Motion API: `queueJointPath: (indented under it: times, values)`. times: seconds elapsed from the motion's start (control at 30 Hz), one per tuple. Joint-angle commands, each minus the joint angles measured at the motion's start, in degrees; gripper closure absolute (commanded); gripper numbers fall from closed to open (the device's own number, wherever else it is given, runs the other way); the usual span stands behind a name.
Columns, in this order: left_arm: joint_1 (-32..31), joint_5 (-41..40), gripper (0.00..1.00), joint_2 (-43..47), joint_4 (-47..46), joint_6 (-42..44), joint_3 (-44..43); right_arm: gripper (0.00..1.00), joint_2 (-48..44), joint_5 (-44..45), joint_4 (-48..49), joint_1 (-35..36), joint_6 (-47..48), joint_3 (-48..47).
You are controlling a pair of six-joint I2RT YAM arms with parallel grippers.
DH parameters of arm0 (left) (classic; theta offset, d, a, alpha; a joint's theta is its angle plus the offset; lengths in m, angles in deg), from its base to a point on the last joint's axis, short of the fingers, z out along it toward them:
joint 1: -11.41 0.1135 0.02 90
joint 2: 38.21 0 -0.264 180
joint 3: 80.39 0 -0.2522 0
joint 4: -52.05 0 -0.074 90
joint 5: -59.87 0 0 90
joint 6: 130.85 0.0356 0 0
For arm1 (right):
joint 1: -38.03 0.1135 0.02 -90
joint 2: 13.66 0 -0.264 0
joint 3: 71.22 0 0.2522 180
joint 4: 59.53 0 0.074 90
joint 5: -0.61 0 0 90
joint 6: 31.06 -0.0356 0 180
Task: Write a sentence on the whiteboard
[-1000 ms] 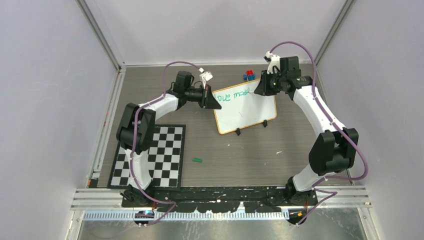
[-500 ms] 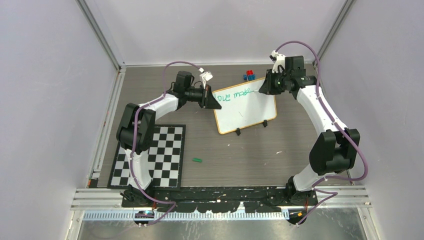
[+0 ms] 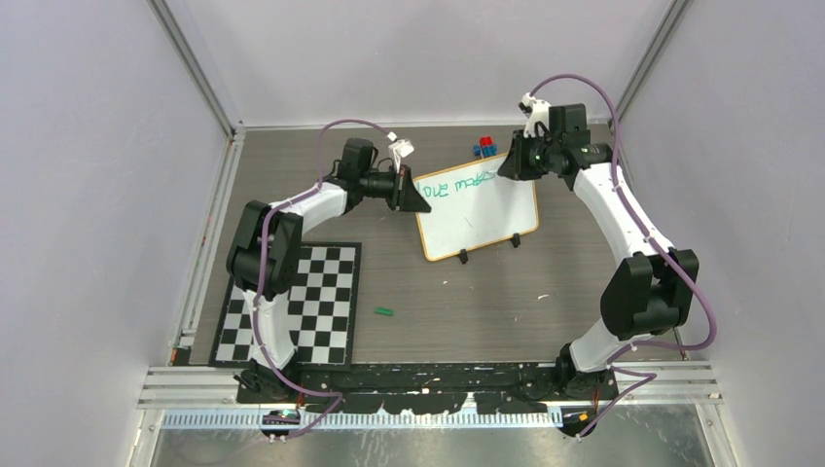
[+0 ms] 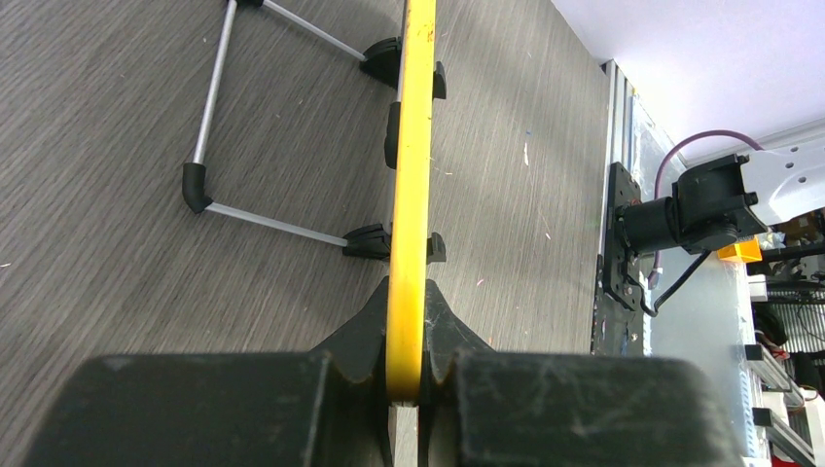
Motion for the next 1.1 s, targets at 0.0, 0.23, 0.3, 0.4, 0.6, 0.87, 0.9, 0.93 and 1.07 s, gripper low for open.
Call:
queueJointPath:
  times: [0.0, 0.23, 0.3, 0.4, 0.6, 0.87, 0.9, 0.93, 1.07]
  values:
    - [-0.44, -1.53, 1.0, 0.73, 0.88, 0.92, 1.1, 1.0, 0.18, -0.23, 1.43, 1.17, -0.22, -1.53]
    - [-0.39, -1.51, 1.0, 0.71, 0.87, 1.01, 1.12, 1.0, -0.88, 0.87, 1.37, 1.35, 0.98, 1.84]
    - [-0.39, -1.55, 1.0, 0.65, 0.82, 0.95, 1.08, 1.0, -1.15, 1.17, 1.43, 1.33, 1.32, 2.53]
    - [-0.39, -1.55, 1.0, 0.65, 0.8, 0.97, 1.15, 1.0, -1.36, 1.5, 1.27, 1.3, 1.8, 3.02]
    - [-0.39, -1.59, 1.0, 0.87, 0.8, 1.01, 1.2, 1.0, -1.7, 2.42, 0.94, -0.52, 1.8, 2.17]
    - [-0.39, -1.51, 1.0, 0.46, 0.76, 0.75, 0.7, 1.0, -1.53, 1.73, -0.93, -1.98, 3.22, -0.8]
    - [-0.39, -1.43, 1.0, 0.46, 0.72, 0.75, 0.68, 1.0, -1.68, 1.43, -1.2, -2.0, 3.21, -1.01]
    - [-0.39, -1.42, 1.0, 0.4, 0.72, 0.67, 0.68, 1.0, -1.92, 0.97, -1.32, -1.96, 3.14, -1.11]
    - [-0.48, -1.2, 1.0, 0.38, 0.63, 0.69, 0.8, 1.0, -3.63, -0.79, -1.13, -2.14, 3.04, -0.73]
